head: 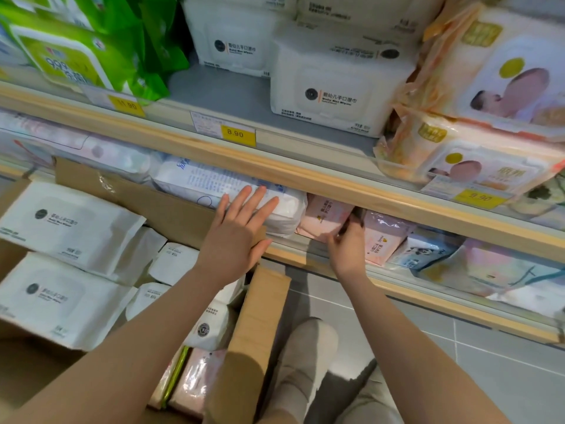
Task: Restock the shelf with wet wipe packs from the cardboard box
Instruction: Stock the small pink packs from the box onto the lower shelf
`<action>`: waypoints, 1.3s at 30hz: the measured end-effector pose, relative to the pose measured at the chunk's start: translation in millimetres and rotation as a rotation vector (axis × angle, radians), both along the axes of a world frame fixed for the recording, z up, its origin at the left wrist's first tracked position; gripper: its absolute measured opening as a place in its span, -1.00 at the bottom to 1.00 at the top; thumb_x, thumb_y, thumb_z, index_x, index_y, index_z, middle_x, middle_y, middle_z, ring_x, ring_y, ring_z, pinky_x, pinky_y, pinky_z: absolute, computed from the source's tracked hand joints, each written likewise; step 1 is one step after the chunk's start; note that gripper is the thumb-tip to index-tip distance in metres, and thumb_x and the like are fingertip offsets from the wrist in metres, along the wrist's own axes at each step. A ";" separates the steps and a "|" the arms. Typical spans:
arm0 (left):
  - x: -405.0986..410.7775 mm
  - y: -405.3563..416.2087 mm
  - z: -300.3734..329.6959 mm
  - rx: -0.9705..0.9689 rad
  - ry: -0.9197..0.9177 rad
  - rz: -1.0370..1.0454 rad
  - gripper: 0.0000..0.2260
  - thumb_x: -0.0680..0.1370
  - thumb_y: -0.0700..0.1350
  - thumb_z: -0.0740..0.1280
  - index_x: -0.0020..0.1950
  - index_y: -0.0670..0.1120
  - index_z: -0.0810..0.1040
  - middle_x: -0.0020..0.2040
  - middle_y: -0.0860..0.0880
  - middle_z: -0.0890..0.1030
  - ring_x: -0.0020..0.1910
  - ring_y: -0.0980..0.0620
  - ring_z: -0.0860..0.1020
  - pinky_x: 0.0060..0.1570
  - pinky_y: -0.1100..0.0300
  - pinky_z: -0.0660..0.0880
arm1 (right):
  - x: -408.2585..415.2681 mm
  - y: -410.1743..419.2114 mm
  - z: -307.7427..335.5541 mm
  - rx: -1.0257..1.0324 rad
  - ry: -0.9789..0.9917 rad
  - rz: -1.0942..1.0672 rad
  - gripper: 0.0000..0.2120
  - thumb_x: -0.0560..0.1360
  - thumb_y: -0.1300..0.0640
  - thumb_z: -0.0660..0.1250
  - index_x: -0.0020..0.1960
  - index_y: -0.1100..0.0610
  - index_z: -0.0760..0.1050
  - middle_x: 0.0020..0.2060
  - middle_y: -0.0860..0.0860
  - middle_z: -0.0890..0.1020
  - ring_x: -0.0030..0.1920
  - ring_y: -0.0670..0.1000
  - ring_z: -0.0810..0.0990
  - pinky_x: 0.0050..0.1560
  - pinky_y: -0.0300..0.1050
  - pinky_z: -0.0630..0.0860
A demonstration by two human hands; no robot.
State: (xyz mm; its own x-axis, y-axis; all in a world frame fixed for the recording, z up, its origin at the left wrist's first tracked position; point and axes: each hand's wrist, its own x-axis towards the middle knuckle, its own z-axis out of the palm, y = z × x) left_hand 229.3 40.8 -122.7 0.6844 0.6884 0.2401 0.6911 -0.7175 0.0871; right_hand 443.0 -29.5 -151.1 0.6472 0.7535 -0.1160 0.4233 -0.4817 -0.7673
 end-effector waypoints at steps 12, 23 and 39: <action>0.0 -1.1 -1.9 0.002 -0.009 0.005 -0.32 0.48 0.05 0.36 0.52 0.03 0.11 0.53 -0.08 0.18 0.51 -0.11 0.09 0.45 -0.12 -0.06 | -12.5 -21.1 -7.4 0.015 -0.034 0.158 -0.55 0.52 0.28 0.27 0.37 0.18 0.25 0.23 0.14 0.45 -0.11 -0.04 0.55 0.01 -0.07 0.56; -9.6 0.0 25.9 -0.172 -0.113 -0.058 -0.44 0.52 0.16 0.05 0.51 0.01 0.18 0.51 -0.02 0.22 0.50 0.01 0.12 0.47 0.03 -0.08 | -15.0 -34.7 42.4 -0.050 -0.068 0.312 -0.55 0.55 0.20 0.24 0.43 0.14 0.26 0.34 0.12 0.38 0.18 0.04 0.51 0.18 -0.13 0.43; -209.0 -127.0 -1.3 -0.636 0.007 0.242 -0.37 0.46 0.28 -0.05 0.46 0.03 0.26 0.39 0.04 0.36 0.31 0.07 0.37 0.26 0.17 0.36 | -116.6 -59.7 90.9 -0.155 -0.538 1.128 -0.52 0.52 0.02 0.28 0.41 0.08 0.32 0.33 0.03 0.40 0.31 0.05 0.39 0.27 -0.20 0.29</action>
